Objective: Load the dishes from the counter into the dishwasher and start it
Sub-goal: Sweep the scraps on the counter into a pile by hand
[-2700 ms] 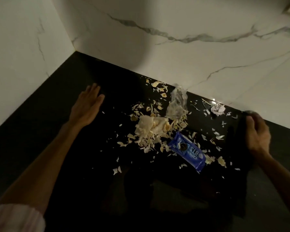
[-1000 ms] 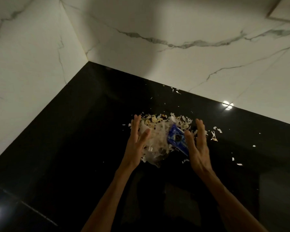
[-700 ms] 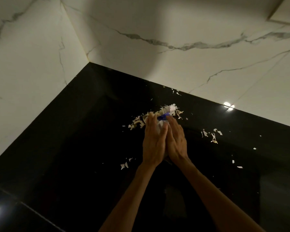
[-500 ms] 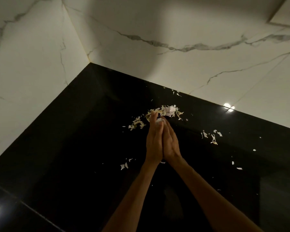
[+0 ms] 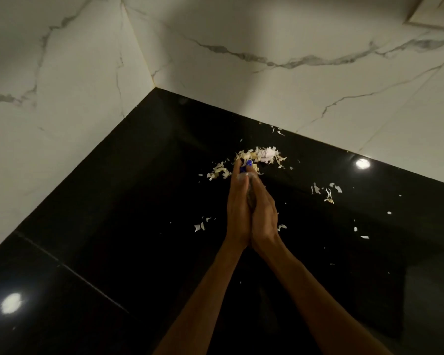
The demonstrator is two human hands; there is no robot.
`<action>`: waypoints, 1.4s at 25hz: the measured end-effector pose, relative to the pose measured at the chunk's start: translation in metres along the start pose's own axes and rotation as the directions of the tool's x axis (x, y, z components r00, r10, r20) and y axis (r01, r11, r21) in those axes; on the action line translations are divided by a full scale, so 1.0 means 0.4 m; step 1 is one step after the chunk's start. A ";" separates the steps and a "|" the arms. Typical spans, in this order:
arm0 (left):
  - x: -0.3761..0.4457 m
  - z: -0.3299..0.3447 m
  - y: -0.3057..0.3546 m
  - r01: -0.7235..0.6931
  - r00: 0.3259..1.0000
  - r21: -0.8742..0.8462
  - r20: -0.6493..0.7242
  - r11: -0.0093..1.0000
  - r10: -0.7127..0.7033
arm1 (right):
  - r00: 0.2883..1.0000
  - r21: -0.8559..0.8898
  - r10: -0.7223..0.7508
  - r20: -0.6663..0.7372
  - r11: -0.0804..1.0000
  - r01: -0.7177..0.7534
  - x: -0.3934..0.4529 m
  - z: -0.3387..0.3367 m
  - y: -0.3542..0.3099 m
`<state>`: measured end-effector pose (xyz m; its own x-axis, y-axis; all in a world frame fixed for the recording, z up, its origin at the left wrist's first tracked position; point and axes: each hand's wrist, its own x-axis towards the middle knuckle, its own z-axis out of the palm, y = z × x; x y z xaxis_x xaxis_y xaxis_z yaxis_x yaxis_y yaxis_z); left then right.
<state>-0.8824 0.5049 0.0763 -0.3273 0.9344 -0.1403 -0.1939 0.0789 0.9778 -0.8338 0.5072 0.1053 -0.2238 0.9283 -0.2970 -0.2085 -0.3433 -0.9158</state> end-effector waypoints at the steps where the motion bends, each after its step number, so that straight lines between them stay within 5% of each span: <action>1: -0.009 0.004 0.005 0.025 1.000 -0.096 -0.001 0.995 -0.025 | 1.000 -0.002 0.004 0.002 1.000 -0.004 -0.012 -0.004 -0.004; 14: -0.177 0.034 0.073 -0.069 0.991 -0.014 -0.120 0.998 0.067 | 0.997 0.019 -0.053 0.047 0.998 0.052 -0.186 -0.023 -0.063; 19: -0.238 0.056 0.085 -0.066 0.993 -0.086 -0.104 0.994 0.057 | 0.994 0.010 -0.058 0.093 0.998 0.057 -0.247 -0.052 -0.080; 35: -0.529 0.215 0.075 -0.131 0.935 -0.175 -0.350 0.976 0.063 | 0.970 -0.022 -0.016 0.244 1.000 0.022 -0.473 -0.233 -0.058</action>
<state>-0.7394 0.3395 0.1489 -0.6421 0.7565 -0.1240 -0.3078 -0.1062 0.9455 -0.6978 0.3529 0.1574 -0.4460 0.8707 -0.2076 -0.1923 -0.3197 -0.9278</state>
